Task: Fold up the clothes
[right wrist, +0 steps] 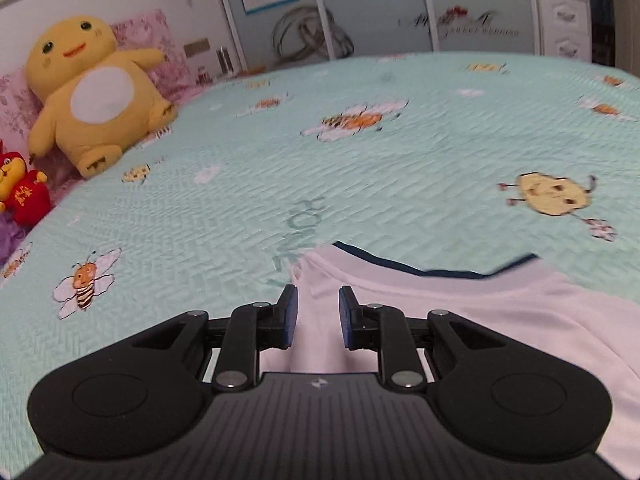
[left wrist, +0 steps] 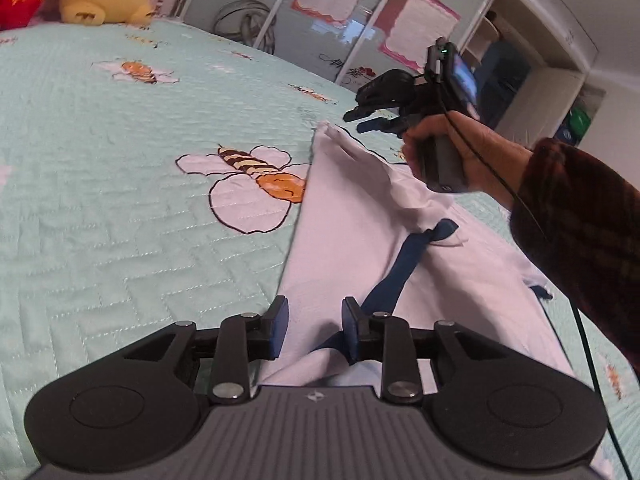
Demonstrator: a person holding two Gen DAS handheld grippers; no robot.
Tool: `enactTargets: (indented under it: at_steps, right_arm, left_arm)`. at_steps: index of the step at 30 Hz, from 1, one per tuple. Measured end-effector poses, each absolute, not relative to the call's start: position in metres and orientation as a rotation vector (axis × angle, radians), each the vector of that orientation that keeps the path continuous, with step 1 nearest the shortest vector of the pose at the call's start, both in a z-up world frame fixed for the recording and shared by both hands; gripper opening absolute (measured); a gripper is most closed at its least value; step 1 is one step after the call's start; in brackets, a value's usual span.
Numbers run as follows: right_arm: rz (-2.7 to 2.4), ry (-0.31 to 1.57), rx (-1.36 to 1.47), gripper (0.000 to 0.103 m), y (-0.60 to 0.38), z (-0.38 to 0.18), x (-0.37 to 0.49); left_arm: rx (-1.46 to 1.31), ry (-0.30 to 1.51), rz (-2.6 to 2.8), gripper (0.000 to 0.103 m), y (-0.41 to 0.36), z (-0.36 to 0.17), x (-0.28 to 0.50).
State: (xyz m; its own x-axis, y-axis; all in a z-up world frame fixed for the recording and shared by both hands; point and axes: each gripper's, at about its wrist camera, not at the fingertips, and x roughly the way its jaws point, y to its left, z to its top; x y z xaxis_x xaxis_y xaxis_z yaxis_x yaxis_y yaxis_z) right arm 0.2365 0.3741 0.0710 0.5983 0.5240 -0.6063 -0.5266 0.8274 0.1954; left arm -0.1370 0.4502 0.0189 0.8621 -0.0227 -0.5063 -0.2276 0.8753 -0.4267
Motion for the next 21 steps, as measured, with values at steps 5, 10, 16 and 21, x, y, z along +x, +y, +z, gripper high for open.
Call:
enactTargets:
  at_steps: [5, 10, 16, 21]
  right_arm:
    - [0.634, 0.79, -0.044, 0.022, 0.411, 0.063, 0.264]
    - [0.652, 0.848, -0.102, 0.022, 0.431, 0.056, 0.279]
    - [0.682, 0.881, -0.052, 0.022, 0.418, 0.061, 0.285]
    - [0.676, 0.894, -0.021, 0.022, 0.413, 0.062, 0.288]
  left_arm:
    - [-0.449, 0.515, 0.118, 0.033, 0.441, 0.02, -0.141]
    - [-0.449, 0.515, 0.118, 0.035, 0.442, 0.017, -0.141]
    - [-0.445, 0.513, 0.117, 0.037, 0.442, 0.015, -0.142]
    - [-0.442, 0.512, 0.117, 0.038, 0.442, 0.015, -0.142]
